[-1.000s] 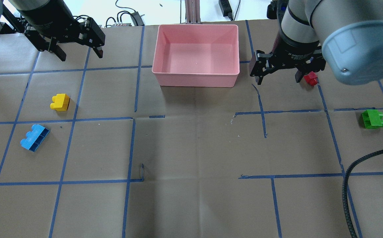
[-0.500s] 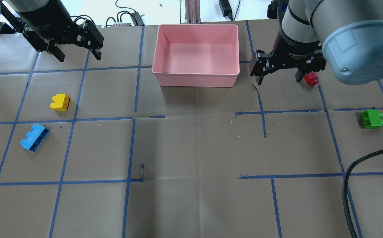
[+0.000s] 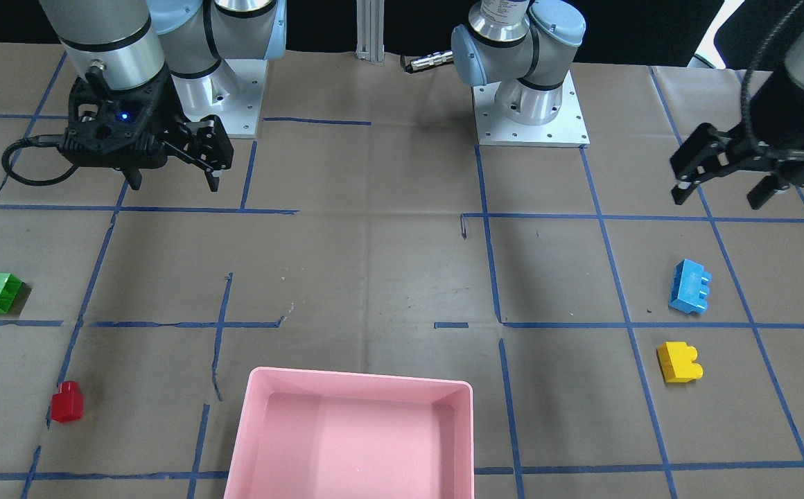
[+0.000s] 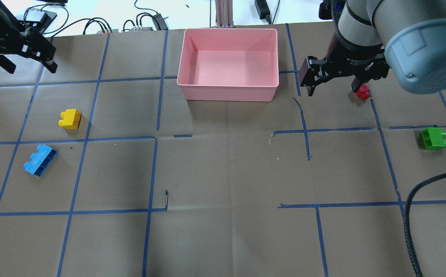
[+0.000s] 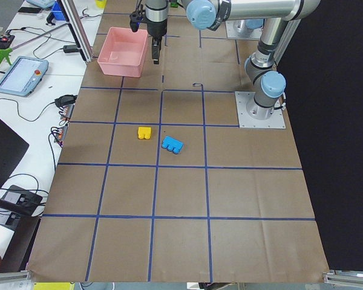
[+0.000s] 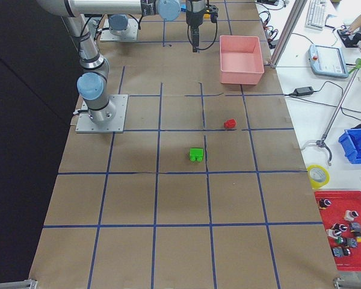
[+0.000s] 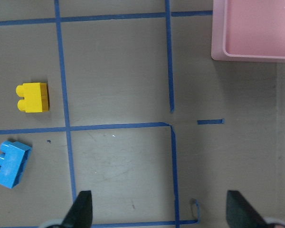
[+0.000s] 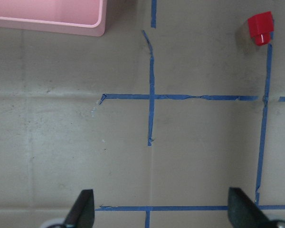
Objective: Put all blocks into box
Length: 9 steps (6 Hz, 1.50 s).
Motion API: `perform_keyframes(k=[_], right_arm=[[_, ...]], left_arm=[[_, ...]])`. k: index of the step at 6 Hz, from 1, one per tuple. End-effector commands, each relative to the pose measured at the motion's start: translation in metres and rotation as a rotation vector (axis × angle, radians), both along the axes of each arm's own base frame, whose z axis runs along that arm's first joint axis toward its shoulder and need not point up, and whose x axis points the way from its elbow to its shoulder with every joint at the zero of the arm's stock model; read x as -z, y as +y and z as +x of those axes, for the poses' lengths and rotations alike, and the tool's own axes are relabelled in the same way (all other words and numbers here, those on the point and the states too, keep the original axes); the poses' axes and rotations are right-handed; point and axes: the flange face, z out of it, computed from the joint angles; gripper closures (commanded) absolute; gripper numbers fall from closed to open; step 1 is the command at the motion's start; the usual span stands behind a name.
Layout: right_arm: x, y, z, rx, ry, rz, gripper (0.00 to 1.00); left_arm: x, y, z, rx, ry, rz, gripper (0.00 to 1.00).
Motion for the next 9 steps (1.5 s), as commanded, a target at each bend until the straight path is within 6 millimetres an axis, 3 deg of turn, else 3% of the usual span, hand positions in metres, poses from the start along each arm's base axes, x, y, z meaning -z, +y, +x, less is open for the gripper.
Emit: perform_keyframes(k=[1,2,3,4,5,6,8,9], right_arm=[[-0.002,-0.015,-0.063,-0.092,0.010,-0.007,0.00],[-0.001,-0.020,-0.101,-0.106,0.010,-0.003,0.00],[-0.001,-0.022,-0.139,-0.134,0.011,-0.004,0.00],[-0.002,-0.022,-0.188,-0.112,0.009,-0.015,0.00],[0.010,-0.024,-0.232,-0.143,0.028,-0.036,0.00],[0.035,-0.017,-0.268,-0.085,0.016,-0.059,0.00],[0.076,-0.001,-0.334,0.004,-0.104,-0.099,0.00],[0.098,0.002,-0.343,0.023,-0.119,-0.078,0.00]], left_arm=[[0.019,0.039,0.120,0.176,0.003,0.037,0.01],[0.032,0.062,0.169,0.280,0.019,0.048,0.01],[0.048,0.077,0.190,0.377,0.040,0.066,0.01],[0.060,0.085,0.188,0.406,0.062,0.076,0.01],[0.070,0.091,0.180,0.402,0.078,0.083,0.01],[0.093,0.092,0.179,0.400,0.058,0.068,0.01],[0.144,0.099,0.172,0.395,0.022,0.042,0.01],[0.176,0.104,0.163,0.395,0.027,0.016,0.01]])
